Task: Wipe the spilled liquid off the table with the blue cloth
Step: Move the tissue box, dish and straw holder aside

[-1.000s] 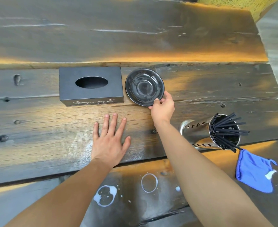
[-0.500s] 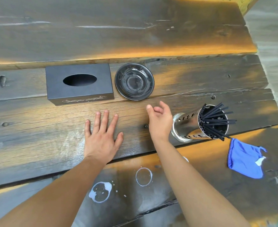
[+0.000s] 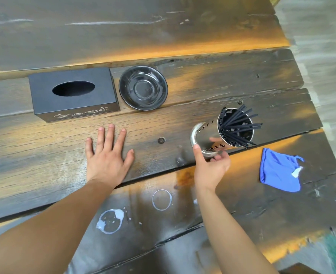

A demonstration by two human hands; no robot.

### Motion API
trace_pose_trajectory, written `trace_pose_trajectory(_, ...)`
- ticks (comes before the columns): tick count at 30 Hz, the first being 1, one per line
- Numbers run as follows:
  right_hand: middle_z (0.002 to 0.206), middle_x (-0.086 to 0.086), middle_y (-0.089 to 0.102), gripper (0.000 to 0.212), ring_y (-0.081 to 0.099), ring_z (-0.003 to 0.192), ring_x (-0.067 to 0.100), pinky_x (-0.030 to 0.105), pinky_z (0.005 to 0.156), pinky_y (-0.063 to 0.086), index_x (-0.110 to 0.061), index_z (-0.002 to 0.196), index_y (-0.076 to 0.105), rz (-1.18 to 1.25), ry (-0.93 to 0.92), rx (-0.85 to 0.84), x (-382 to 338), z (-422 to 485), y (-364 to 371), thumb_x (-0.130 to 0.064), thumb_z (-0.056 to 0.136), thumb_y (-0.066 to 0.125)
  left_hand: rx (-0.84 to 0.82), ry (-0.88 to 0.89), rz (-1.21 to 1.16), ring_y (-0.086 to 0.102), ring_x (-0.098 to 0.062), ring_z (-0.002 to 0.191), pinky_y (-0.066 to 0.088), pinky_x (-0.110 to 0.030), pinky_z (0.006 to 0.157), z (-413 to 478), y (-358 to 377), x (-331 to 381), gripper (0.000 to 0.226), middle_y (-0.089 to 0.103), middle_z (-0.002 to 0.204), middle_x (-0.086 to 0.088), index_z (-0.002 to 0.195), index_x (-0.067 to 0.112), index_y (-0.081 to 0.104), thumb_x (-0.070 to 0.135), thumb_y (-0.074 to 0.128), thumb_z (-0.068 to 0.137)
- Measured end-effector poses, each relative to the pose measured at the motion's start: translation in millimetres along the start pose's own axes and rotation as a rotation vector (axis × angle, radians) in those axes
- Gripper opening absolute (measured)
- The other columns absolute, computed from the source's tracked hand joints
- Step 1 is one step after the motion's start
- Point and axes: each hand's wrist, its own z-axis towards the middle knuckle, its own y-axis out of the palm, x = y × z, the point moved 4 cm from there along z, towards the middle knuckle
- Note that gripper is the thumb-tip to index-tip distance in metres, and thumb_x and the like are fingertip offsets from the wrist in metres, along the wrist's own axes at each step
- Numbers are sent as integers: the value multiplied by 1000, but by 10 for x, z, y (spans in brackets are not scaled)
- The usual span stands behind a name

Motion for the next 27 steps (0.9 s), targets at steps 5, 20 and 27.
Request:
trace_pose_trajectory(5,110,-7,76,67,59,121,21,49,111,42,-18,123,52,101,-219,-73,-84,225,-1,-30,71,92,4,0,-1,3,-24,159,4,-57,124,1,-1,-1,70,10,171,3,162,36,15,67,20,100)
trace_pose_trajectory(20,89,-4,80,58,72,104,8,46,111,46,-9,113,48,247,-288,-229,-542,551,384,-21,76,91,53,4,47,4,-23,159,1,-53,123,16,48,-21,70,11,171,3,162,36,15,67,21,100)
trace_pose_trajectory(27,115,13,74,76,70,112,18,35,106,51,-8,126,48,212,-304,-297,-945,900,981,-30,70,93,47,11,26,3,-23,159,2,-55,124,8,41,-22,70,10,171,4,163,37,14,67,21,100)
